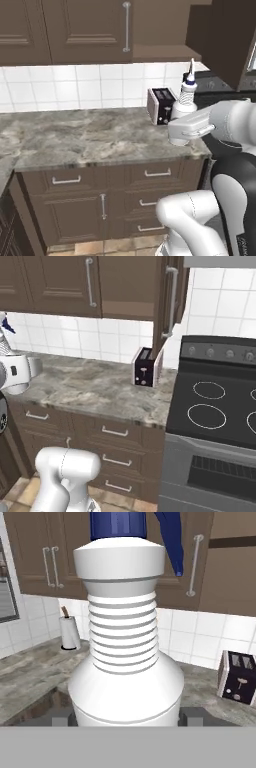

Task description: Open the cabinet. Pick the spray and place it next to the sink. Then close the cabinet.

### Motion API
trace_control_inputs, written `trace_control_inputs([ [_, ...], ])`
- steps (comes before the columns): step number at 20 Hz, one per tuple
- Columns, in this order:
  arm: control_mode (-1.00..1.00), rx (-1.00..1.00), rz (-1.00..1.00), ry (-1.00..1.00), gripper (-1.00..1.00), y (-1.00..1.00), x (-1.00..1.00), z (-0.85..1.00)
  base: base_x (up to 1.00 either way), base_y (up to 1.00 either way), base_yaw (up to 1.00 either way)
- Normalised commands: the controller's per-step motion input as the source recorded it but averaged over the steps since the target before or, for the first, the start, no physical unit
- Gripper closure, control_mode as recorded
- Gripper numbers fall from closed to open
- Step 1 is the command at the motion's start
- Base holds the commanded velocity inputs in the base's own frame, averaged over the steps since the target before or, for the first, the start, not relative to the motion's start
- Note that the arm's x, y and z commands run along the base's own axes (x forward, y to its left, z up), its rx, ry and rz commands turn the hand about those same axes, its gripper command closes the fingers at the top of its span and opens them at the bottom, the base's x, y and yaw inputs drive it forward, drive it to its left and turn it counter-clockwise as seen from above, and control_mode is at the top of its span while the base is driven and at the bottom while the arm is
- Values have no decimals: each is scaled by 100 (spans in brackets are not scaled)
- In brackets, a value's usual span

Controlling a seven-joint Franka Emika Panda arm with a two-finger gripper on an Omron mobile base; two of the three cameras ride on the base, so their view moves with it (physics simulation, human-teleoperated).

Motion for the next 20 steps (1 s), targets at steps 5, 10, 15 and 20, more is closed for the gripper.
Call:
trace_control_inputs([
  [5, 100, 0, 0, 0, 100, 0, 0, 0, -60, 0, 47],
  [10, 100, 0, 0, 0, 100, 0, 0, 0, -61, 0, 54],
  [15, 100, 0, 0, 0, 100, 0, 0, 0, -56, 0, 52],
  [20, 100, 0, 0, 0, 100, 0, 0, 0, -52, 2, 49],
])
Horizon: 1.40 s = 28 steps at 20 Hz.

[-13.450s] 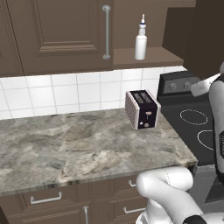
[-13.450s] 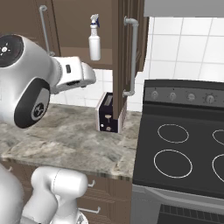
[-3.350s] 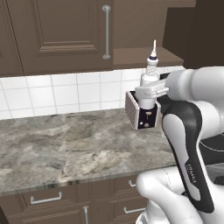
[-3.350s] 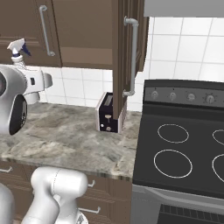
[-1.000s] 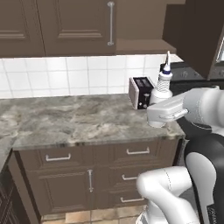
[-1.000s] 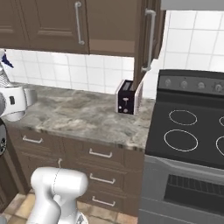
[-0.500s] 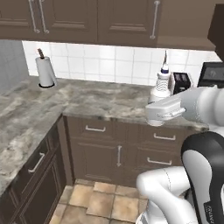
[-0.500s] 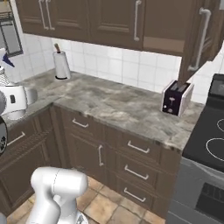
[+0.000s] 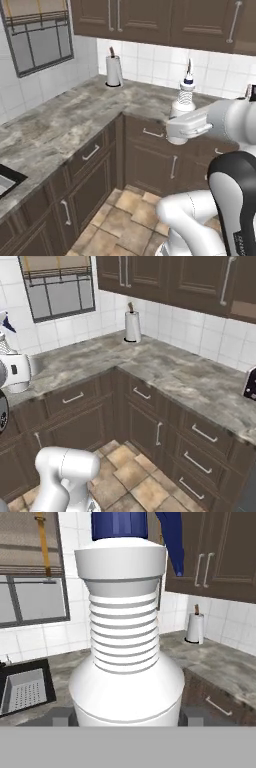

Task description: Open the cabinet. Pick the spray and place it next to the sink. Then close the cabinet.

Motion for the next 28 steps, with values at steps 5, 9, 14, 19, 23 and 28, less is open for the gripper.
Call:
trace_control_inputs([
  [5, 100, 0, 0, 0, 100, 0, 0, 0, 36, 5, 44],
  [9, 100, 0, 0, 0, 100, 0, 0, 0, 34, 8, 45],
  [14, 100, 0, 0, 0, 100, 0, 0, 0, 3, 0, 49],
  [19, 100, 0, 0, 0, 100, 0, 0, 0, 2, 0, 48],
  [23, 100, 0, 0, 0, 100, 0, 0, 0, 36, -5, 39],
  [28, 100, 0, 0, 0, 100, 0, 0, 0, 64, -42, 25],
])
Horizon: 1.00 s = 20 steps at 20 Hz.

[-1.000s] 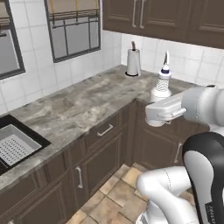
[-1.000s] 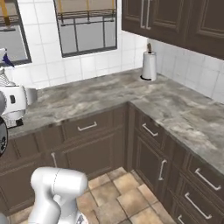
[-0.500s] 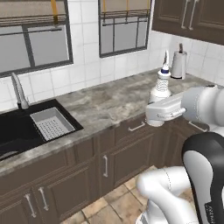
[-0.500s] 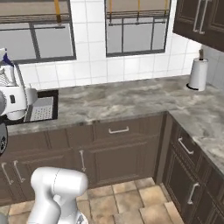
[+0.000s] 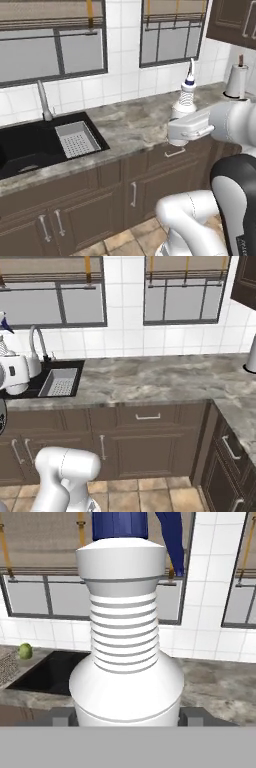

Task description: Open the cabinet. Pick the spray and place it next to the sink. Then close the cabinet.

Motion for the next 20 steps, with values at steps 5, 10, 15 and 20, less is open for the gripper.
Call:
trace_control_inputs([
  [5, 100, 0, 0, 0, 100, 0, 0, 0, 100, -4, 9],
  [10, 100, 0, 0, 0, 100, 0, 0, 0, 89, 9, 1],
  [15, 100, 0, 0, 0, 100, 0, 0, 0, 57, 1, 0],
  [20, 100, 0, 0, 0, 100, 0, 0, 0, 1, 0, 0],
])
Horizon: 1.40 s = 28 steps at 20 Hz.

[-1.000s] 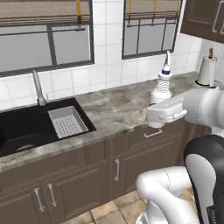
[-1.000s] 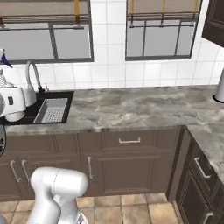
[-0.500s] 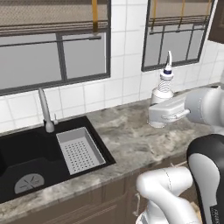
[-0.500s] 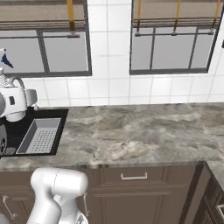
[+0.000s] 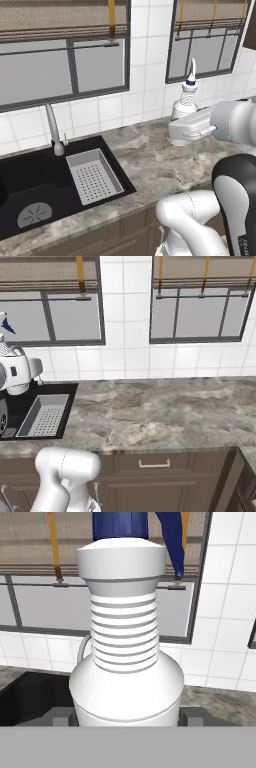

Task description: Open the cabinet. Pick the spray and place it next to the sink. Then close the cabinet.

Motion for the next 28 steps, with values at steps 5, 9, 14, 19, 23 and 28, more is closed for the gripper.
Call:
trace_control_inputs([
  [5, 100, 0, 0, 0, 100, 0, 0, 0, 0, 0, 0],
  [9, 100, 0, 0, 0, 100, 0, 0, 0, 0, 0, 0],
  [14, -100, 0, 0, 0, 100, 0, 0, 0, 0, 0, 0],
  [19, -100, 0, 0, -4, 100, 0, 18, -7, 0, 0, 0],
  [23, -100, 0, 0, 1, 100, 0, 90, -24, 0, 0, 0],
  [28, -100, -5, 2, 6, 100, -16, 96, -26, 0, 0, 0],
])
